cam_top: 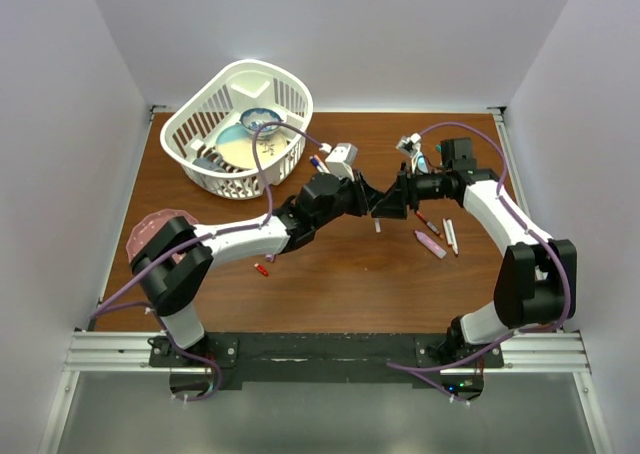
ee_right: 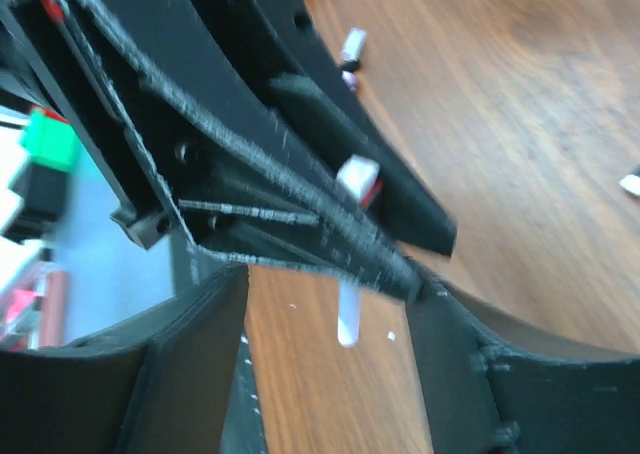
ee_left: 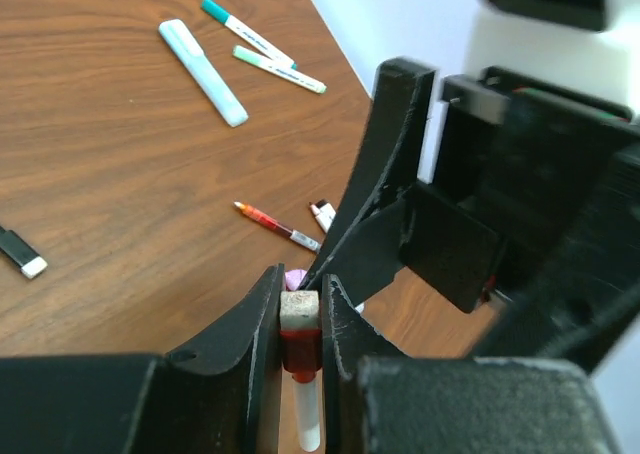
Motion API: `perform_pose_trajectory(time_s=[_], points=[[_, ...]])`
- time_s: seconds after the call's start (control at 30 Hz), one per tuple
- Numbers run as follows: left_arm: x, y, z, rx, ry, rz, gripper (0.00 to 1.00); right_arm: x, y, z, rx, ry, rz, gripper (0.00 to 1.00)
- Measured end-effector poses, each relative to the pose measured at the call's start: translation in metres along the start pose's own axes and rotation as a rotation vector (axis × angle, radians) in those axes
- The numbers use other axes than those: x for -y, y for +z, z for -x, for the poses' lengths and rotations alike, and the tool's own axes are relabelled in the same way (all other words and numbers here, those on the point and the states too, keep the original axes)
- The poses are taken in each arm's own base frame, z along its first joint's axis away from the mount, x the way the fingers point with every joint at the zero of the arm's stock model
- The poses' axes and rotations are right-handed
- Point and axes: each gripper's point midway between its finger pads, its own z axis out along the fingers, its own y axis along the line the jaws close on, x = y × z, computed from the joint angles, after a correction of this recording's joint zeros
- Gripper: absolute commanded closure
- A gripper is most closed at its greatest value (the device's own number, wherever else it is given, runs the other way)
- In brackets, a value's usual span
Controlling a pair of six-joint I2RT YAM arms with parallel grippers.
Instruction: Open the pen caps
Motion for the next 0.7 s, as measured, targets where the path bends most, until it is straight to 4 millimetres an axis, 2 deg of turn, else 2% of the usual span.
perform_pose_trajectory(time_s=[0.03, 0.17, 0.23, 0.3, 0.37, 0.43, 0.47, 0.7], points=[[0.001, -0.001, -0.003, -0.005, 0.000, -0.016, 1.00, -0.001, 0.002, -0.001, 0.011, 0.019, 0.015, 0.49], [0.009, -0.006, 0.001, 0.015, -0.004, -0.067, 1.00, -0.002, 0.006, -0.006, 0.031, 0.090, 0.043, 0.51], [0.015, -0.007, 0.008, 0.041, -0.012, -0.087, 1.00, -0.004, 0.007, -0.003, 0.040, 0.099, 0.056, 0.52], [0.019, -0.007, 0.015, 0.066, -0.018, -0.100, 1.00, -0.006, 0.008, 0.002, 0.050, 0.098, 0.069, 0.57], [0.023, -0.007, 0.022, 0.093, -0.035, -0.110, 1.00, -0.008, 0.010, 0.005, 0.057, 0.099, 0.079, 0.68], [0.024, -0.007, 0.026, 0.111, -0.045, -0.114, 1.00, -0.010, 0.011, 0.005, 0.061, 0.107, 0.094, 0.97], [0.024, -0.007, 0.027, 0.118, -0.049, -0.112, 1.00, -0.012, 0.012, 0.006, 0.061, 0.109, 0.102, 1.00], [0.011, -0.014, 0.043, 0.201, -0.100, -0.046, 1.00, -0.017, 0.017, 0.012, 0.073, 0.055, 0.132, 1.00]])
